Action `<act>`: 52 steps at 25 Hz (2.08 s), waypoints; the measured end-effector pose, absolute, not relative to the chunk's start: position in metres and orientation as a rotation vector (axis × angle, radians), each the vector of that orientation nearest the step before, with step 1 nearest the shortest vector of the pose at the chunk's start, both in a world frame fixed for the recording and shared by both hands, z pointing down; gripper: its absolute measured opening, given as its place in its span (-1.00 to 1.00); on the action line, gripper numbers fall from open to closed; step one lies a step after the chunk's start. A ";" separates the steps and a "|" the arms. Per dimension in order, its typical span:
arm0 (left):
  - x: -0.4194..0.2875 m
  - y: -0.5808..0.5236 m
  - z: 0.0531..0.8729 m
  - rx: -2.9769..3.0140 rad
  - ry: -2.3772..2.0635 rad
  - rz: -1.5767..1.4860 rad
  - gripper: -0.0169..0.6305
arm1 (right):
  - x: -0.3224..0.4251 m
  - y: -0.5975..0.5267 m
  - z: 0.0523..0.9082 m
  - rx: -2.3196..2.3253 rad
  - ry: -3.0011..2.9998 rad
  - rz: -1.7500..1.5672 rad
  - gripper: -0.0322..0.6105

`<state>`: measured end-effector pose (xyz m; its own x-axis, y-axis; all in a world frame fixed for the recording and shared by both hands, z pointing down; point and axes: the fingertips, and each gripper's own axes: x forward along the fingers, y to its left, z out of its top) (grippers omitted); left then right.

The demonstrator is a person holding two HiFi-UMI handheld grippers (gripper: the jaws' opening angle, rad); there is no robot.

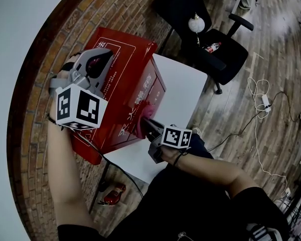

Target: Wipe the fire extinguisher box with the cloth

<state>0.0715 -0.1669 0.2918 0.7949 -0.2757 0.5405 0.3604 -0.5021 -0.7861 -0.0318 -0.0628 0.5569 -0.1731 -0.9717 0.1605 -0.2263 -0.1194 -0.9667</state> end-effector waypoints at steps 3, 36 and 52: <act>0.072 -0.167 0.291 -1.950 -0.063 -0.773 -0.89 | -0.031 -0.062 0.563 -1.390 1.440 -1.357 -0.71; 0.071 -0.165 0.291 -1.957 -0.067 -0.779 -0.89 | -0.025 -0.061 0.712 -1.582 1.342 -1.532 -0.71; 0.073 -0.164 0.291 -1.945 -0.077 -0.771 -0.89 | -0.021 -0.060 0.775 -1.666 1.313 -1.601 -0.71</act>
<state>0.0726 -0.1642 0.2911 0.7944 -0.2679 0.5450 0.3706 -0.4970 -0.7846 -0.0213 -0.0600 0.7747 -0.1443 -0.8639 0.4825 -0.3038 -0.4253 -0.8525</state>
